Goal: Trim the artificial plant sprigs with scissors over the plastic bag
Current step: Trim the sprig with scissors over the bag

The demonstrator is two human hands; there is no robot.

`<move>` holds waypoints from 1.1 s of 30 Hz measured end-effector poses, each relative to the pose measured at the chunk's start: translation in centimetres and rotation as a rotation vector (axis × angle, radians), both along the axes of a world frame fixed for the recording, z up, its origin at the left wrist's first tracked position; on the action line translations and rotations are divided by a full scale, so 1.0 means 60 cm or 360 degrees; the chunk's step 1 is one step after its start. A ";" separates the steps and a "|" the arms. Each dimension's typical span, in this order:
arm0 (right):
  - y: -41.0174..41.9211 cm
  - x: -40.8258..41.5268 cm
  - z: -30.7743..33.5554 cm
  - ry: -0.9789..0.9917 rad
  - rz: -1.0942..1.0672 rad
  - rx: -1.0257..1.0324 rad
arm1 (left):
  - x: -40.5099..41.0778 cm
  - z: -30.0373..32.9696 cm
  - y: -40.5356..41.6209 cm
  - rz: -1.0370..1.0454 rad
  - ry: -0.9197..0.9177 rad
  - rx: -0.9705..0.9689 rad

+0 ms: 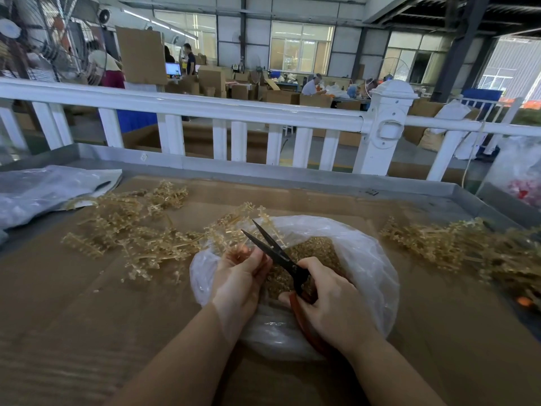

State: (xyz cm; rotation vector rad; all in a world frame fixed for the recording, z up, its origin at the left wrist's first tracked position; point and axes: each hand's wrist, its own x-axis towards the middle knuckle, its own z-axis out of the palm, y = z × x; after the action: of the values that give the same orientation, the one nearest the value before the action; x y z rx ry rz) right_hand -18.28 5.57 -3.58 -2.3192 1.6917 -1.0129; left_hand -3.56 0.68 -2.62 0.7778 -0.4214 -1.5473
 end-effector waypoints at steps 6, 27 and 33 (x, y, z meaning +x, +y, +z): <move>0.001 0.001 0.001 0.0048 -0.0023 -0.0047 | 0.003 -0.010 -0.004 -0.0003 0.0084 -0.0059; -0.005 0.002 0.002 0.0196 0.0005 0.0005 | 0.000 -0.007 0.000 -0.0024 0.0096 -0.0076; -0.006 0.004 0.002 0.0309 -0.0062 -0.0055 | 0.000 -0.010 -0.001 0.0013 0.0140 -0.0054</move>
State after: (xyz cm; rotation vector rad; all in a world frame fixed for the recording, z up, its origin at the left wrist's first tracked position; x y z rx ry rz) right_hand -18.04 5.22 -3.45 -2.4880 1.8073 -0.8537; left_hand -3.55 0.61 -3.20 0.6819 -0.3786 -1.5567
